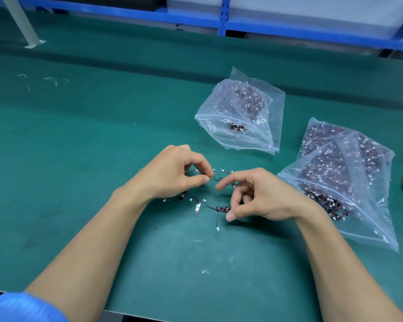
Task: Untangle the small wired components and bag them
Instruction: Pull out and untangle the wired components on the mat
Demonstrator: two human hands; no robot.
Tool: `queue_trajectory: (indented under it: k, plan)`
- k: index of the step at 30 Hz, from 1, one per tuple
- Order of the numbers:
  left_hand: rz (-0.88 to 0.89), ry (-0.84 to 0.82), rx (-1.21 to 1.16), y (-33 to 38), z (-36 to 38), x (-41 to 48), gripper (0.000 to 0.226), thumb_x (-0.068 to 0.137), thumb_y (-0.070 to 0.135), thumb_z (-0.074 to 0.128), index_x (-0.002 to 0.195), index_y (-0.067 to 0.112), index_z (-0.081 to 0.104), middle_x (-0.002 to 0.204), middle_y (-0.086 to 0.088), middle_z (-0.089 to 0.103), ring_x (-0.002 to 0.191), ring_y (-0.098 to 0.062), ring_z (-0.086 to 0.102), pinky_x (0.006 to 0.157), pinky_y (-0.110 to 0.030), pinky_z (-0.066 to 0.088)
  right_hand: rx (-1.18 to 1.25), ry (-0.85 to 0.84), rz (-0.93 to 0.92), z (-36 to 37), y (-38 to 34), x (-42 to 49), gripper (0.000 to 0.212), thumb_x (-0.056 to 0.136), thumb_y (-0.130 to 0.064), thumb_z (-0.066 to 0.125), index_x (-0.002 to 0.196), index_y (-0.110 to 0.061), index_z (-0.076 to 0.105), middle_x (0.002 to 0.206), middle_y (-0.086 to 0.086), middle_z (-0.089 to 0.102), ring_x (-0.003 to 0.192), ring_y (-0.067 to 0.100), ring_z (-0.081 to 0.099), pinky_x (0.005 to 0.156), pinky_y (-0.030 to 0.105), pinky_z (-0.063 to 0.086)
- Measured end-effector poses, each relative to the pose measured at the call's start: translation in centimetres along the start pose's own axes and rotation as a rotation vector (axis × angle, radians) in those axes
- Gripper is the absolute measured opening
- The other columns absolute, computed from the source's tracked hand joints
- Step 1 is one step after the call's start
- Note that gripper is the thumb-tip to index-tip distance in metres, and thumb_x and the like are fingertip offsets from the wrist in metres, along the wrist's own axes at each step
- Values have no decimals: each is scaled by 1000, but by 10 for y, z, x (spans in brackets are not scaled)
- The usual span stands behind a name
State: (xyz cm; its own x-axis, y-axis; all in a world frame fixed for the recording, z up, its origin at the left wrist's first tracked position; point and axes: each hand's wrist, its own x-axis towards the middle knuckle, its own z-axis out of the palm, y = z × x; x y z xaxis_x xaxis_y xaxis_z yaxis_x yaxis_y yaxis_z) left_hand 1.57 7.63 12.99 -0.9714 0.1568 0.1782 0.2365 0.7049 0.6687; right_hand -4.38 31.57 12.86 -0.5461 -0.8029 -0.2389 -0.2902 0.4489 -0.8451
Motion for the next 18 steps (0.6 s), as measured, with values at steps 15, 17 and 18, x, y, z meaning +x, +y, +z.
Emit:
queue_trajectory:
  k: [15,17,18]
  plan:
    - [58,113,37,-2,8,2,13,86,20,78,93,31,77,76,33,61,71,-5,53,66,-8,35,-210,202,147,-15,6,-7,21,81,-52,75,72,-34,79,62,-11,73,47,0,49,46,10,35]
    - [83,149,6,3,9,5,13,88,16,75,97,24,76,84,31,66,75,-6,59,67,-13,41,-276,244,139,-14,4,-7,30,84,-57,70,68,-33,78,56,-11,70,47,1,50,47,11,36]
    - [103,161,-2,7,10,9,14,89,15,73,100,22,76,90,25,69,77,-7,61,69,-19,46,-295,272,128,-13,3,-6,32,85,-57,69,69,-31,78,53,-10,68,46,2,50,47,12,36]
